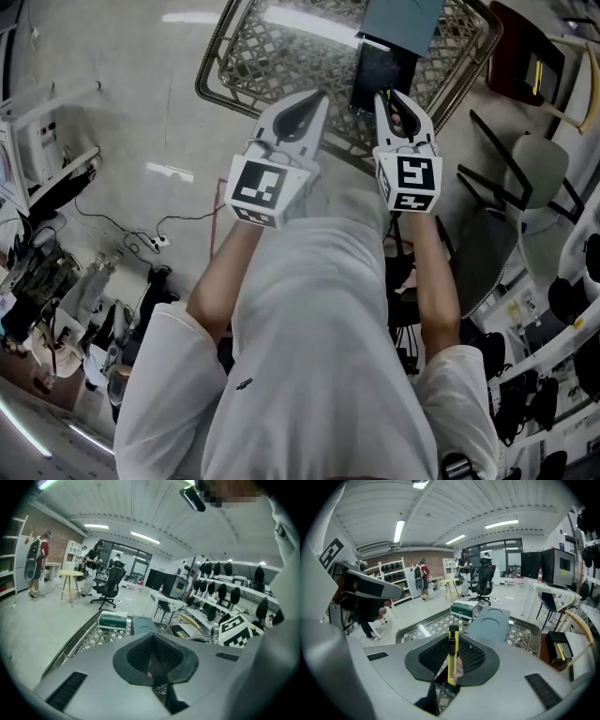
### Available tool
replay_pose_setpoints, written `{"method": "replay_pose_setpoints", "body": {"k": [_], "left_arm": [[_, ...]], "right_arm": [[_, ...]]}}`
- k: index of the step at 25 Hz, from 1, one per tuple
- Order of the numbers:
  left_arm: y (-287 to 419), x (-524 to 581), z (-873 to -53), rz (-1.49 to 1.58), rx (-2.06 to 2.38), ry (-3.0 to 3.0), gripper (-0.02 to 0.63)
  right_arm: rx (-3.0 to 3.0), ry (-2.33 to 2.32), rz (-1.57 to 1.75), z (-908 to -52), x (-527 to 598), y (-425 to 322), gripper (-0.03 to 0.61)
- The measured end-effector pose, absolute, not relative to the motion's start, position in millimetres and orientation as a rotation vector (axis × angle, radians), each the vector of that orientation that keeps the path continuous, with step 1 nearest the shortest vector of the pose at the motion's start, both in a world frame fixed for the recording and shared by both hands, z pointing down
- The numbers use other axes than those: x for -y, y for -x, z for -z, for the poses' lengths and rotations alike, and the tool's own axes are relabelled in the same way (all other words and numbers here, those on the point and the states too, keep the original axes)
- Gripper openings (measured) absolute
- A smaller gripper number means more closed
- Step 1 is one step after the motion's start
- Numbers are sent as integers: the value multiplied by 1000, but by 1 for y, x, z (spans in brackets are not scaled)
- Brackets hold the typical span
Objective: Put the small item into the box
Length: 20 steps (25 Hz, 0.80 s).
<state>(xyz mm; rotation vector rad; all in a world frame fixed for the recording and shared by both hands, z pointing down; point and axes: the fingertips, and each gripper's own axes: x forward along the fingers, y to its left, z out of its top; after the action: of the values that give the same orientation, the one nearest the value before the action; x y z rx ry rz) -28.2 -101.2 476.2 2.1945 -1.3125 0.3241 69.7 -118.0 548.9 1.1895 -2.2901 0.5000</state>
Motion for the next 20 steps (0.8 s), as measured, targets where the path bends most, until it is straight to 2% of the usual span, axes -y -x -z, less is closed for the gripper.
{"method": "replay_pose_setpoints", "body": {"k": [20], "left_arm": [[28, 101, -532, -371, 1261, -2141, 2]], "right_arm": [[2106, -965, -512, -654, 112, -71, 55]]}}
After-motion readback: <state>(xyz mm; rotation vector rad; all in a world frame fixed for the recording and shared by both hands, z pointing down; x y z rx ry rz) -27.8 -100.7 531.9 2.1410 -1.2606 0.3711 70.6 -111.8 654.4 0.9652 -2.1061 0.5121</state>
